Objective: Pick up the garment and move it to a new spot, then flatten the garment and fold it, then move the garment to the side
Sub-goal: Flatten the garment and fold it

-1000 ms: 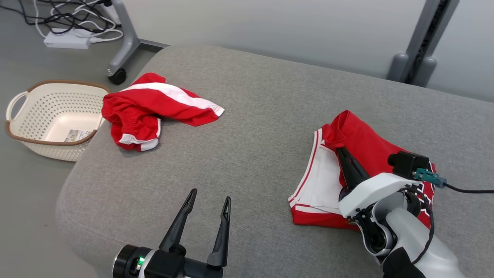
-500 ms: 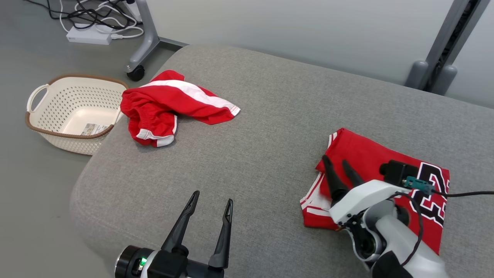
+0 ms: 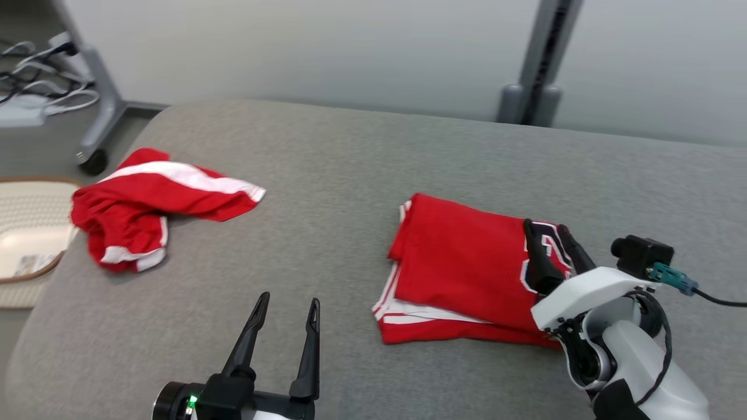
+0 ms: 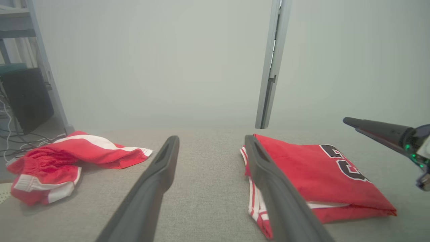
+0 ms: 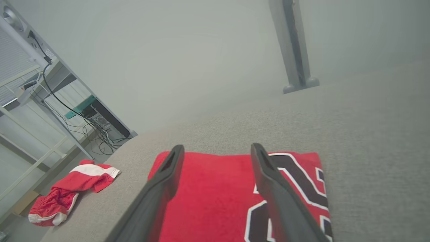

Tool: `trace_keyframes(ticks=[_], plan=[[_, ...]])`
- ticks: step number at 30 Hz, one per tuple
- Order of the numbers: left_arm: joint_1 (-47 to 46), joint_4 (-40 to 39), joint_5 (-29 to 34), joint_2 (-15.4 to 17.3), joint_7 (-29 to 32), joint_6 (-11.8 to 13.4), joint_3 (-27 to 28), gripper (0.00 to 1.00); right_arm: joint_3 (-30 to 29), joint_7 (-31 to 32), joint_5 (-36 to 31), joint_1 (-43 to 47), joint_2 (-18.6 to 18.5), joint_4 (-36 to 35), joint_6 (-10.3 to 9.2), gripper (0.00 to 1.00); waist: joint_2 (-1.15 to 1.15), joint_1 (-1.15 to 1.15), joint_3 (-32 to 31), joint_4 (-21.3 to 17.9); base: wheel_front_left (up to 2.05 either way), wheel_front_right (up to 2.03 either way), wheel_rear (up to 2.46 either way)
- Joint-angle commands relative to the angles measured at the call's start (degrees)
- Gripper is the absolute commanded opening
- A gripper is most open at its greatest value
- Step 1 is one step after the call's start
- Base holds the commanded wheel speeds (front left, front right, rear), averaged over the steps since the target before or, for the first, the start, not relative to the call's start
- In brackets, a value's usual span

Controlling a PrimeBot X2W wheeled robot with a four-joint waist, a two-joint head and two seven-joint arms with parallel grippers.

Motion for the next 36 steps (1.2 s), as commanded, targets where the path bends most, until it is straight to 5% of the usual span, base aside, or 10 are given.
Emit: trace_keyframes(ticks=[1,7,17,25,36], plan=[[-0.01,0.85,-1.12,0.17,-0.04,0.09,1.03,1.0,-2.27,-0.22,-2.14,2.14,-0.2,-0.71,0.04,1.0,0.0,0.0,-1.63,-5.54,0.0,0.0,0.0],[-0.33,3.07,-3.91,0.18,-0.03,-0.02,3.52,1.0,-6.85,-0.23,-9.71,6.98,-1.83,-3.46,0.04,1.0,0.0,0.0,-3.54,-12.61,0.0,0.0,0.0],[1.96,5.95,-7.03,0.19,-0.03,-0.37,6.72,1.0,-10.09,-0.23,-17.94,16.17,-2.14,-14.05,0.04,1.0,0.0,0.0,-7.36,-17.28,0.0,0.0,0.0],[4.96,5.64,-6.24,0.18,-0.03,1.03,9.53,1.0,-11.72,-0.22,-25.69,25.58,-1.76,-28.91,0.04,1.0,0.0,0.0,-9.82,-16.78,0.0,0.0,0.0],[7.7,2.81,0.48,0.19,-0.03,-0.38,10.31,1.0,-15.02,-0.23,-31.7,34.0,-0.65,-38.39,0.04,1.0,0.0,0.0,-10.54,-14.75,0.0,0.0,0.0]])
